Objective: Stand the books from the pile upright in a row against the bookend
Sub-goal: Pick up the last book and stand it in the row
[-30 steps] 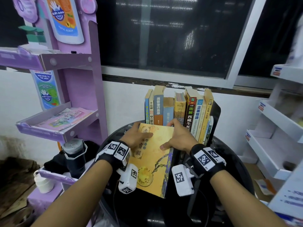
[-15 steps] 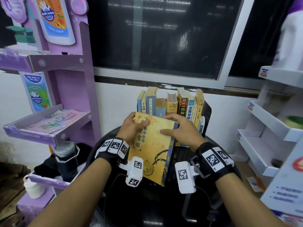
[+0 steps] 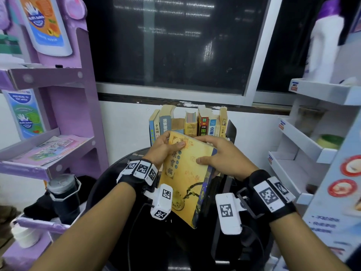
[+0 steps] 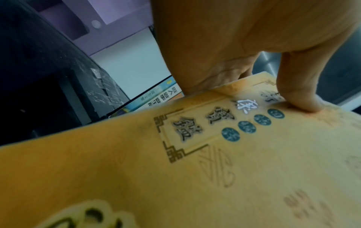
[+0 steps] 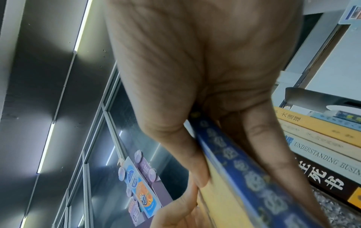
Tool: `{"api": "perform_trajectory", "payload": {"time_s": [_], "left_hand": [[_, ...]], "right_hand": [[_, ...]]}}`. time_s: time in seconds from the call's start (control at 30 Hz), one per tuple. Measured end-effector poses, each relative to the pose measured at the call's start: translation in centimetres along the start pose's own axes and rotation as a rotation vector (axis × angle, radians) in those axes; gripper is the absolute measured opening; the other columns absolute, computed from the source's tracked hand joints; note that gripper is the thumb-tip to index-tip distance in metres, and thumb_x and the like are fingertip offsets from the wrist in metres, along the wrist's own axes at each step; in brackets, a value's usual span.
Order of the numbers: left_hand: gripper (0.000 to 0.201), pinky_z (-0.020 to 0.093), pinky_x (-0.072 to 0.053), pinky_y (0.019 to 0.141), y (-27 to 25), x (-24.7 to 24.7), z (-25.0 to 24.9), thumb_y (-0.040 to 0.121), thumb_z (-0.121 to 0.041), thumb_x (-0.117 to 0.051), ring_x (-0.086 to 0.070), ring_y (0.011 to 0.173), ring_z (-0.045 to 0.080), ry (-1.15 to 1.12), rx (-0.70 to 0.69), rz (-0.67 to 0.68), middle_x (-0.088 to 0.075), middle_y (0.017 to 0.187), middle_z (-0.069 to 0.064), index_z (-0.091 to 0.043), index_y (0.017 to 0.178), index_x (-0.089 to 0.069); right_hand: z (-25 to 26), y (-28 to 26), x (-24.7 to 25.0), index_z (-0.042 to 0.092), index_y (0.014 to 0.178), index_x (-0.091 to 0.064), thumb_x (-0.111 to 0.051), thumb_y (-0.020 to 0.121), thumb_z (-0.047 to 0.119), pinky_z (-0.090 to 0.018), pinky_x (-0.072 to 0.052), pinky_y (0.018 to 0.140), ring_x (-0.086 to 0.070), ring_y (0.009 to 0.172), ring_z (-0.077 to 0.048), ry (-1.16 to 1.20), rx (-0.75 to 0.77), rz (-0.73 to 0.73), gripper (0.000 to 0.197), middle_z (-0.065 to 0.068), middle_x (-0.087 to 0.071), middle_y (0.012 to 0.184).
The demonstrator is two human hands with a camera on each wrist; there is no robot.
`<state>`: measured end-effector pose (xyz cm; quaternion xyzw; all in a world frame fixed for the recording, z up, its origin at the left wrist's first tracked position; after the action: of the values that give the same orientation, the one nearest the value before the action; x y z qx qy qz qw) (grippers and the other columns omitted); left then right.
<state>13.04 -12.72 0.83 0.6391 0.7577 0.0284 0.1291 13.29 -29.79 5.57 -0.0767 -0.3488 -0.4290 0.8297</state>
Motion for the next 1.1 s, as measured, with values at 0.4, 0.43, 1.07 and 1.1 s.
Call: {"api": "perform_trajectory", "payload": {"time_s": [0.4, 0.43, 1.07, 1.1], "left_hand": [[0.038, 0.032, -0.044, 0.101, 2.7, -4.6, -3.3, 0.088, -0.016, -0.065, -0.054, 0.115, 0.012, 0.398, -0.191, -0.027, -0.059, 0.117, -0.005, -0.019, 0.124, -0.053], [0.039, 0.032, -0.044, 0.101, 2.9, -4.9, -3.7, 0.088, -0.015, -0.065, -0.052, 0.116, 0.011, 0.431, -0.212, -0.035, -0.058, 0.118, -0.007, -0.018, 0.126, -0.053], [0.062, 0.034, -0.021, 0.115, 8.2, -13.4, -4.7, 0.087, -0.028, -0.062, -0.031, 0.139, 0.019, 1.259, -0.54, 0.06, -0.039, 0.149, 0.002, -0.018, 0.143, -0.038], [0.063, 0.034, -0.021, 0.115, 8.7, -13.7, -4.6, 0.086, -0.03, -0.062, -0.031, 0.139, 0.019, 1.297, -0.554, 0.069, -0.039, 0.15, 0.002, -0.018, 0.143, -0.038]], "right_hand": [[-1.1, -2.8, 8.3, 0.028, 0.119, -0.062, -0.071, 0.084, 0.01, -0.02, -0.057, 0.051, -0.068, 0.073, -0.009, -0.12, -0.046, -0.266, 0.04, 0.002, -0.07, 0.099], [-1.2, -3.0, 9.2, 0.029, 0.114, -0.062, -0.071, 0.083, 0.01, -0.027, -0.059, 0.053, -0.07, 0.072, -0.013, -0.128, -0.053, -0.296, 0.037, 0.001, -0.071, 0.097], [-0.7, -1.9, 18.3, 0.026, 0.124, -0.061, -0.069, 0.082, 0.014, -0.044, -0.061, 0.068, -0.068, 0.085, -0.024, -0.209, -0.05, -0.721, 0.044, -0.002, -0.067, 0.101], [-0.8, -1.6, 18.5, 0.027, 0.124, -0.061, -0.07, 0.082, 0.016, -0.044, -0.061, 0.067, -0.068, 0.084, -0.024, -0.212, -0.052, -0.732, 0.044, -0.002, -0.068, 0.1]]}}
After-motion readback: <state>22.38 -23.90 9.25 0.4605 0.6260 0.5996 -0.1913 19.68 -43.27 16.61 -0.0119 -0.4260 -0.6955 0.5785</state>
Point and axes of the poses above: each hand's wrist, its own y-axis towards the middle knuckle, its own x-axis out of the back of the hand, z = x × y, the point moved 7 cm from there along y, towards the middle knuckle
